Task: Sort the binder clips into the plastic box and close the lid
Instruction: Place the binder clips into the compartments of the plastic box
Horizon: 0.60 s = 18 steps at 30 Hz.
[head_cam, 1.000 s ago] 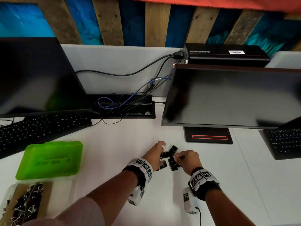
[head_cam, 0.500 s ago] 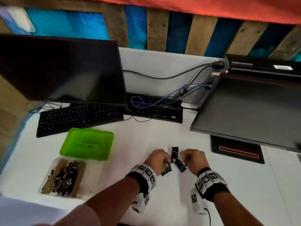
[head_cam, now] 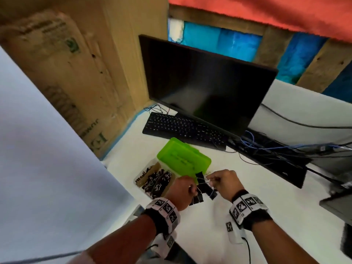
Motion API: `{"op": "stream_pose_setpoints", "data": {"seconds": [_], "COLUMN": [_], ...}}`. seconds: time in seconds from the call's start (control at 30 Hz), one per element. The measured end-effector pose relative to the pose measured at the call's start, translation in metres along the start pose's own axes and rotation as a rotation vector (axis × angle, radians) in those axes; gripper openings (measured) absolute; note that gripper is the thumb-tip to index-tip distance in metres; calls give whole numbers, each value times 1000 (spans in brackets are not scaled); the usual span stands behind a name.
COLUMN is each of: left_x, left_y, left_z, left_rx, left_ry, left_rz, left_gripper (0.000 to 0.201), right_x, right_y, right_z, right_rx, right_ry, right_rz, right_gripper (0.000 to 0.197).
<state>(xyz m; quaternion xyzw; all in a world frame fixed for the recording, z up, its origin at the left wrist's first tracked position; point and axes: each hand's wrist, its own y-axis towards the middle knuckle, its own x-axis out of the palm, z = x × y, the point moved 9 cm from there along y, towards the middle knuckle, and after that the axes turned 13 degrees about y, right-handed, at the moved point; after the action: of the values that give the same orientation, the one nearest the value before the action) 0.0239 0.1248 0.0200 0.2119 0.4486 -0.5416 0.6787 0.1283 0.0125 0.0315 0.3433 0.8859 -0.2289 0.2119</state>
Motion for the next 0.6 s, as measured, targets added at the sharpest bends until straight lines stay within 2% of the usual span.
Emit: {"op": "stream_pose_setpoints", "data": {"seconds": [0.07, 0.13, 0.27, 0.5, 0.6], "left_x": [-5, -8, -5, 5, 6], "left_y": [-9, -17, -21, -26, -25], "left_z": [-20, -32, -60, -65, -61], "left_rx": [-25, -31, -81, -92, -75], "left_ry": [-52, -37, -47, -33, 4], "left_rz": [6, -21, -61, -247, -262], "left_gripper": [42, 39, 47, 32, 29], "right_x": [26, 48, 80, 96, 106], "right_y": [11, 21, 34, 49, 54], "right_z": [-17, -27, -34, -28, -28], "right_rx": [-25, -24, -16, 84, 86], "right_ry": [-73, -135, -186, -243, -280], "right_rz": [-79, -154, -273, -296, -310], "right_gripper": [25, 23, 23, 23, 21]}}
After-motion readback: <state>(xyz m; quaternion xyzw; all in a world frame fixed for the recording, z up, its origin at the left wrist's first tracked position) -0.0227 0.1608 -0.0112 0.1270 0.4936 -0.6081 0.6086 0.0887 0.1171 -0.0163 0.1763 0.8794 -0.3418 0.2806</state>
